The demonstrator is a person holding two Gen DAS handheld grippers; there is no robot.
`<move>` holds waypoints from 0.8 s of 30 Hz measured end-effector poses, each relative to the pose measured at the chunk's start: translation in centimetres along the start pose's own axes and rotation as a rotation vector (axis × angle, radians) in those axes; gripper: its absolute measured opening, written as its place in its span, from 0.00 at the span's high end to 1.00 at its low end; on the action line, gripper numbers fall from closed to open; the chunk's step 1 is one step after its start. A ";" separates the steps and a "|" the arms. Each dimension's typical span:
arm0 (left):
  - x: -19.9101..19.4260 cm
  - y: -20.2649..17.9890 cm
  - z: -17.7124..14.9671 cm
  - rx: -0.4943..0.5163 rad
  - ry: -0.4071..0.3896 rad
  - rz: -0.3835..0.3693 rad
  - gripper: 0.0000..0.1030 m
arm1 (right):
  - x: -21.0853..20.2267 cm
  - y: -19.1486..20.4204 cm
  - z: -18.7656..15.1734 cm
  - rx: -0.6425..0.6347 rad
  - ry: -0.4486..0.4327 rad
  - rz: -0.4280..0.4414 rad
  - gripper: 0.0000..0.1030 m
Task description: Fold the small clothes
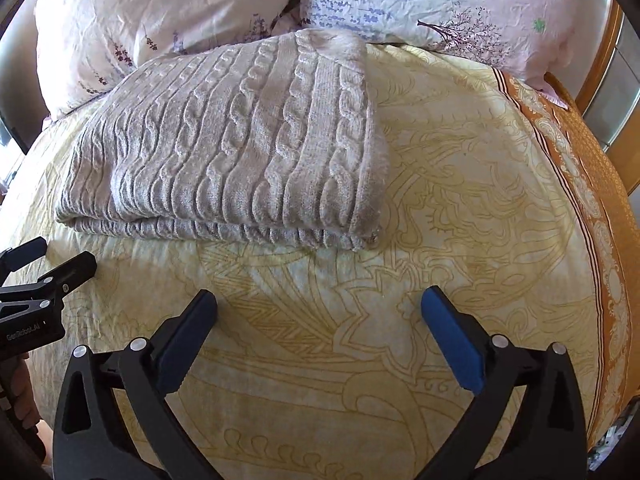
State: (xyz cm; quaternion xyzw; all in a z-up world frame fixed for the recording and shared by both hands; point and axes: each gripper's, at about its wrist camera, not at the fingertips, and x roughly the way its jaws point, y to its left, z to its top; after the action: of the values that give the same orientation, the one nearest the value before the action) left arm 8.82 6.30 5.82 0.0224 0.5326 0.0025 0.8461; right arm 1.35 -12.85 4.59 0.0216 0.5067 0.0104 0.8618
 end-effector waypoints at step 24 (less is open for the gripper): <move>0.4 0.1 0.6 -0.017 0.080 0.008 0.02 | 0.4 -0.2 0.9 0.021 0.061 -0.012 0.01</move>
State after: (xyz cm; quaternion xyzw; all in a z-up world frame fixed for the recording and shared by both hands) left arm 9.54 6.42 5.76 0.0171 0.5658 0.0113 0.8243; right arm 2.28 -13.08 4.67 0.0274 0.5330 0.0004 0.8457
